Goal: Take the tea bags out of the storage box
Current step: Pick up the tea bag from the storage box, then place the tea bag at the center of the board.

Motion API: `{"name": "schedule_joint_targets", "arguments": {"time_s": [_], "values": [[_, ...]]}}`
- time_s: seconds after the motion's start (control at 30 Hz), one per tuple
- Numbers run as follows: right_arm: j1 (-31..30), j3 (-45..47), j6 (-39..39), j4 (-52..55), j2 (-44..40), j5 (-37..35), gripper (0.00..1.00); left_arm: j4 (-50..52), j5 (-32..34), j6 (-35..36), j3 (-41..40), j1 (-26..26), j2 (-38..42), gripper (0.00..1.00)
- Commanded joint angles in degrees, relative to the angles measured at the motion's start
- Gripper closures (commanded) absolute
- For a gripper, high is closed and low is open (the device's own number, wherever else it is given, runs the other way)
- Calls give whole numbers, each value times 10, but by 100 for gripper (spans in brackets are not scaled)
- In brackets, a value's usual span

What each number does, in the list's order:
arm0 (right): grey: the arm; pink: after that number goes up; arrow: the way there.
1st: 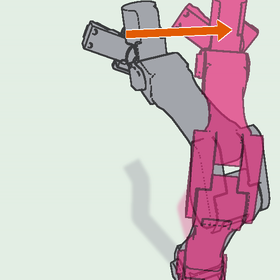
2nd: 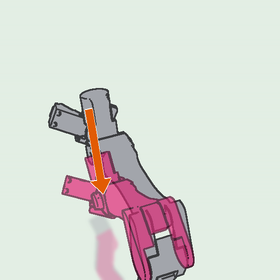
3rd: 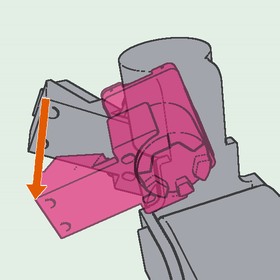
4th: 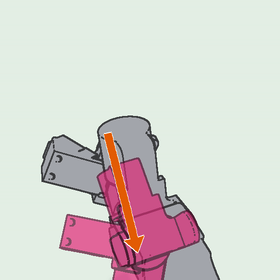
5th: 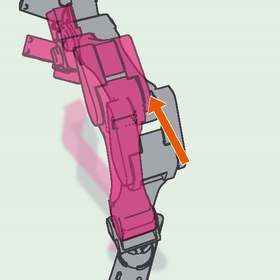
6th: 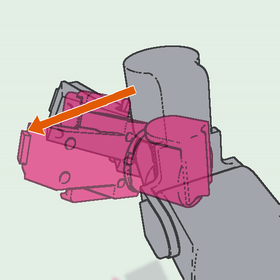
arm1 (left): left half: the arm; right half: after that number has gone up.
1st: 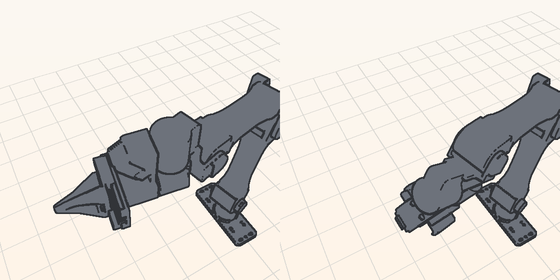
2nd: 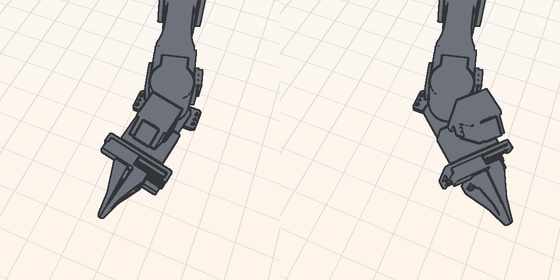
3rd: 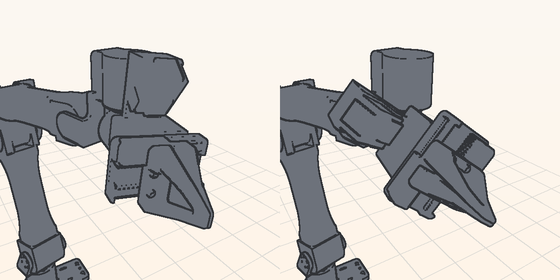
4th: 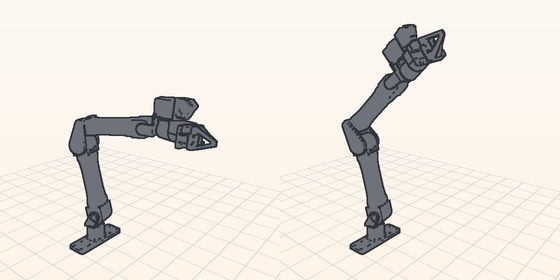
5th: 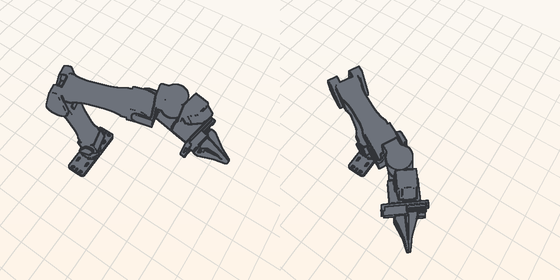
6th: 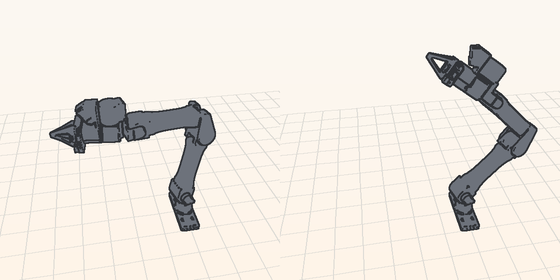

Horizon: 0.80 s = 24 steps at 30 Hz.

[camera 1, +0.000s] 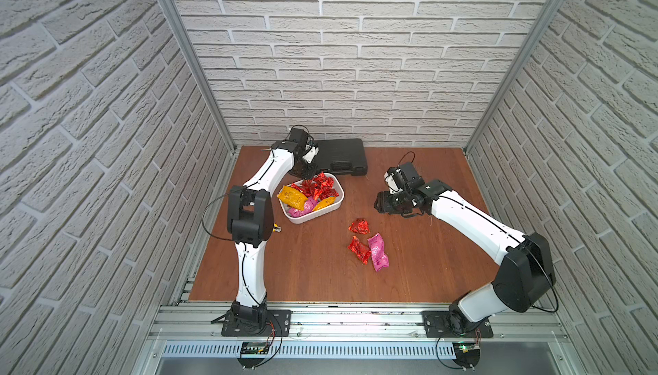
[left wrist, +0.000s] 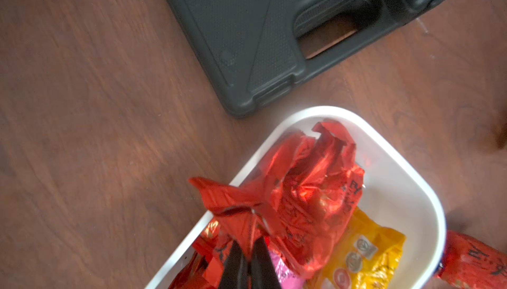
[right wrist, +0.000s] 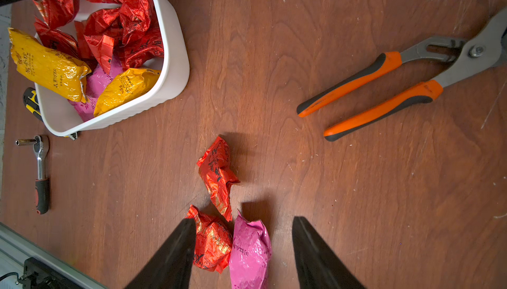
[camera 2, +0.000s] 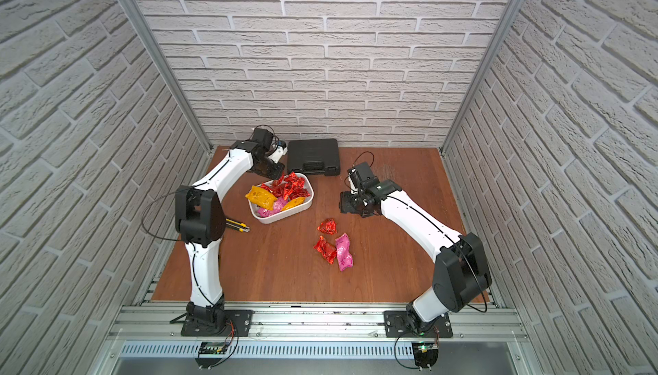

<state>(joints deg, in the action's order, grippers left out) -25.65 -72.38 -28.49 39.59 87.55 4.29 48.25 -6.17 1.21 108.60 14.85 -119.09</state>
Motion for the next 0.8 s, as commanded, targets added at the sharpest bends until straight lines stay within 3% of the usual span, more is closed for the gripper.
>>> {"name": "schedule_joint_targets", "arguments": {"time_s": [0.0,0.2,0.43,0.57,0.77], "values": [[4,12,-8,-16,-38,2,39,-31,20,-31,-23,6,78,100],[4,44,-16,-16,-65,1,39,-53,39,-132,-151,62,219,100],[4,115,-37,-43,-112,3,40,-96,119,-379,-372,192,366,100],[4,144,-40,-42,-133,4,40,-137,104,-481,-450,243,365,100],[4,166,-43,-28,-169,-3,40,-152,88,-496,-430,281,274,100]]}}
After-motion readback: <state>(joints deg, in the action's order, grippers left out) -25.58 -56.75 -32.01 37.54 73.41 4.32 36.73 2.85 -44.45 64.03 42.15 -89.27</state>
